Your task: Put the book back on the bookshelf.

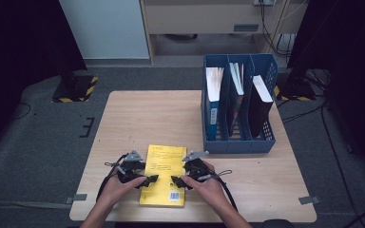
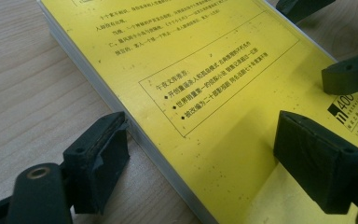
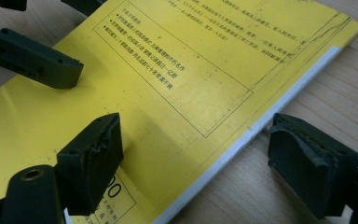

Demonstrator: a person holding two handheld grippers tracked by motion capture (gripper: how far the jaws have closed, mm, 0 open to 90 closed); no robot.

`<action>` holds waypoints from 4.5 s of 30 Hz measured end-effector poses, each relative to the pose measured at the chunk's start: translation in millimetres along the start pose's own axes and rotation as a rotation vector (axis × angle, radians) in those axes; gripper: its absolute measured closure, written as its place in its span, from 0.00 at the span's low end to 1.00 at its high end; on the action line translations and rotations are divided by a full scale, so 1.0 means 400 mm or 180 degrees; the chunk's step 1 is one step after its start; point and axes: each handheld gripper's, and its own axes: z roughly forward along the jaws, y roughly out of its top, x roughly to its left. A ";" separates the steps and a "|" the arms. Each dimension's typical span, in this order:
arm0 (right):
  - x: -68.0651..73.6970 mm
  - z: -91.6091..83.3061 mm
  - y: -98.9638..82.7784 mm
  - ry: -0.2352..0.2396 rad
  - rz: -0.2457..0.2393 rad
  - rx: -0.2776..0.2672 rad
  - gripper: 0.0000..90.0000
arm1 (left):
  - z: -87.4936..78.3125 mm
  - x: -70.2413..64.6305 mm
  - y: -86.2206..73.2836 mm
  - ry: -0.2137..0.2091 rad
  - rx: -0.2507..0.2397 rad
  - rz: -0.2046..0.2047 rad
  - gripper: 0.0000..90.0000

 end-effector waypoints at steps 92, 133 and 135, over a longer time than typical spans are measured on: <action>-0.044 0.015 0.019 0.0423 0.0093 -0.0052 0.09 | -0.035 -0.021 0.117 -0.0629 -0.0069 0.0277 0.91; -0.071 -0.004 0.106 0.0859 0.0056 -0.0028 0.27 | -0.096 0.030 0.150 -0.0958 -0.0136 0.0320 0.95; -0.071 -0.013 0.116 0.0846 0.0030 -0.0060 0.32 | -0.100 0.035 0.149 -0.0950 -0.0158 0.0320 0.96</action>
